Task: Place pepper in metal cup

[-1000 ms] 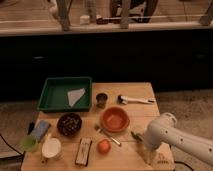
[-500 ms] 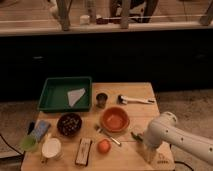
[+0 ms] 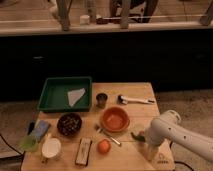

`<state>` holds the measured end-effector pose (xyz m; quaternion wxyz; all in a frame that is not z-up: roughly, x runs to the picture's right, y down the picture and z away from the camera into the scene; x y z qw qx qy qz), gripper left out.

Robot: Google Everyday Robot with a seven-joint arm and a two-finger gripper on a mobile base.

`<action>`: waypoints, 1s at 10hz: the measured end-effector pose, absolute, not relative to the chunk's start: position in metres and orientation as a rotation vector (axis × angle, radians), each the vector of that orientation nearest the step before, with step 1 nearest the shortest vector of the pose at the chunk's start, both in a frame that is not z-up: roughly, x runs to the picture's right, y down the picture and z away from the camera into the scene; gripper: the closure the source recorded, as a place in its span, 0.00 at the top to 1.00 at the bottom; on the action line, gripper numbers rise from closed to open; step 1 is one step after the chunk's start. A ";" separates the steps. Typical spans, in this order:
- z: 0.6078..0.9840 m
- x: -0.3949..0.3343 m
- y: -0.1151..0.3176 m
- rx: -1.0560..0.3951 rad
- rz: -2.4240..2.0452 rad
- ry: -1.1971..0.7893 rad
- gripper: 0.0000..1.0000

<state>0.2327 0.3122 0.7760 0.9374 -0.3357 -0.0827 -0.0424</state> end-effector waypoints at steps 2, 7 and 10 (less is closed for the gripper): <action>0.775 0.239 0.306 -0.676 -0.074 -0.168 0.80; 0.773 0.249 0.299 -0.649 -0.068 -0.162 0.53; 0.775 0.250 0.298 -0.642 -0.082 -0.163 0.23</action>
